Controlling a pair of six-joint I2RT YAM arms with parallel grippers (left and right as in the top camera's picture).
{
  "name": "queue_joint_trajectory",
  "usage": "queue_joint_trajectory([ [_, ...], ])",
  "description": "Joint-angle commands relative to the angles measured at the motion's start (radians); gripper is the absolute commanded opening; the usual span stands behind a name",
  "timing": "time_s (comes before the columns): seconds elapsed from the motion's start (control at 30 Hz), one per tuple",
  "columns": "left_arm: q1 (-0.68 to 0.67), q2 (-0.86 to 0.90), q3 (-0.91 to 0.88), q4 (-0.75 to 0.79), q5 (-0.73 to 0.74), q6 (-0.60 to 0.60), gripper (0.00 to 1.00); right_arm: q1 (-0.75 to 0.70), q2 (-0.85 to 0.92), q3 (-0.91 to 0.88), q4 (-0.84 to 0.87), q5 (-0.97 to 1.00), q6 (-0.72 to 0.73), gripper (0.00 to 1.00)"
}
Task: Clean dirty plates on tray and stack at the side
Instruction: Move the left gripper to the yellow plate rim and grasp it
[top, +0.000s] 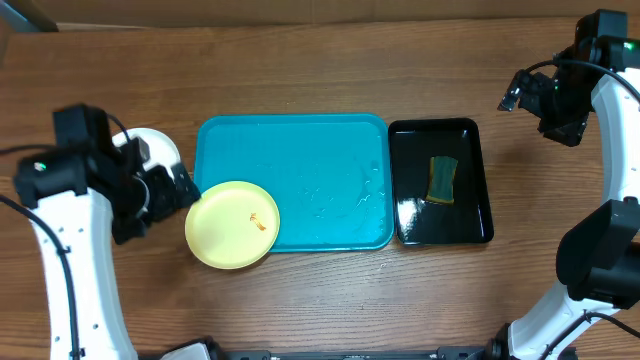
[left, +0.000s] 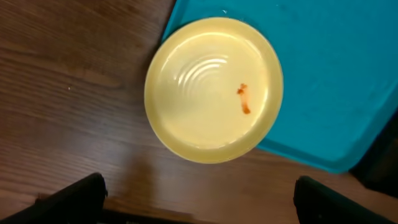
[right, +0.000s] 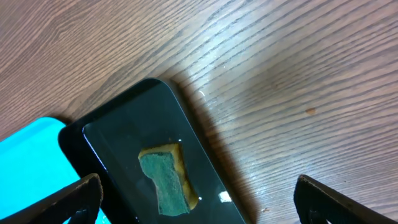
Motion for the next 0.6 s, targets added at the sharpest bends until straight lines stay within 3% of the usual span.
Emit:
queue_joint_trajectory([
  [0.0,0.013,-0.025,-0.167,0.079,-0.072,-0.051,0.97,-0.005,-0.009,0.006,0.002,0.0,0.004,1.0],
  [0.1,0.013,-0.015,-0.324,0.22,-0.095,-0.095,0.9,-0.005,-0.009,0.006,0.002,0.0,0.004,1.0],
  [0.4,0.013,0.002,-0.494,0.426,-0.135,-0.131,0.52,-0.005,-0.009,0.006,0.002,0.0,0.004,1.0],
  [0.57,0.013,0.002,-0.542,0.505,-0.148,-0.135,0.5,-0.005,-0.009,0.006,0.002,0.0,0.004,1.0],
])
